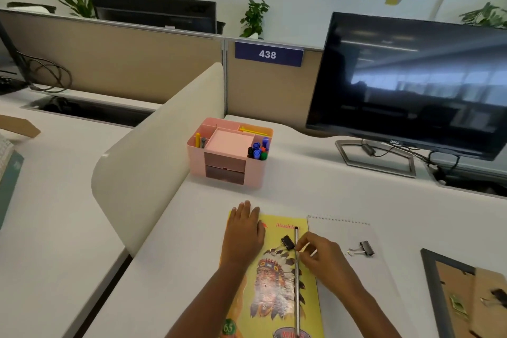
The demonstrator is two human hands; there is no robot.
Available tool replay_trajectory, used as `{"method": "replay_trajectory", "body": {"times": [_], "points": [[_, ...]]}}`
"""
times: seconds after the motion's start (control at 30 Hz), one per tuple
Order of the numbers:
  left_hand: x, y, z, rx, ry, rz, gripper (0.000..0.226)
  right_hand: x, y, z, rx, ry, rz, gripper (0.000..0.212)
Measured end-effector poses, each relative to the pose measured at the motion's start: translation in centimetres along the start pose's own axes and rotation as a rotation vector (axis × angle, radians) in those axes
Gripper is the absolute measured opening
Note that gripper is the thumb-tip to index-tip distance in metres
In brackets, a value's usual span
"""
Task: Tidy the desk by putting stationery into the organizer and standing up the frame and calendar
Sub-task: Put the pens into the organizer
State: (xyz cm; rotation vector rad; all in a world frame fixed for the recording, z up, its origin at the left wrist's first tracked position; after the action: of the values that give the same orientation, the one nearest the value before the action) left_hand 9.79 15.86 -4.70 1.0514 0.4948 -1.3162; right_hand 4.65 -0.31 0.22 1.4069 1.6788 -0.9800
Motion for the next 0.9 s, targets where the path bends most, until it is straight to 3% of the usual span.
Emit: {"method": "replay_trajectory", "body": {"times": [0.17, 0.33, 0.47, 0.57, 0.77, 0.9], "points": [[-0.1, -0.1, 0.1, -0.001, -0.018, 0.006, 0.043, 1.5, -1.6, -0.1, -0.226, -0.226, -0.153, 0.026], [-0.2, 0.0, 0.2, -0.005, -0.005, -0.007, 0.042, 1.0, -2.3, -0.4, -0.485, -0.403, -0.069, 0.022], [-0.4, 0.0, 0.3, -0.005, 0.0, -0.018, 0.041, 0.4, -2.1, -0.1, -0.524, -0.479, -0.048, 0.016], [-0.3, -0.1, 0.2, 0.001, 0.004, -0.023, 0.041, -1.0, -1.3, -0.5, -0.512, -0.391, -0.011, 0.009], [-0.2, 0.0, 0.1, -0.007, 0.004, -0.025, 0.04, -7.8, 2.2, -4.8, -0.397, -0.011, 0.332, 0.011], [-0.3, 0.0, 0.3, -0.016, -0.002, -0.037, 0.041, -10.0, 5.4, -9.8, -0.368, 0.224, 0.468, 0.016]]}}
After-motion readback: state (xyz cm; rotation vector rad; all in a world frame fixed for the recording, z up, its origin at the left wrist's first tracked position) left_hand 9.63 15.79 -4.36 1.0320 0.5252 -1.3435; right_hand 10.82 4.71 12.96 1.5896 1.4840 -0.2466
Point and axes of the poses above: each hand's wrist, its own y-axis towards the middle knuckle, its own x-axis out of the palm, z = x × y, the point moved 4 cm from there along y, towards the middle knuckle, and after that the axes turned 13 degrees about -y, right-handed, at the moved point
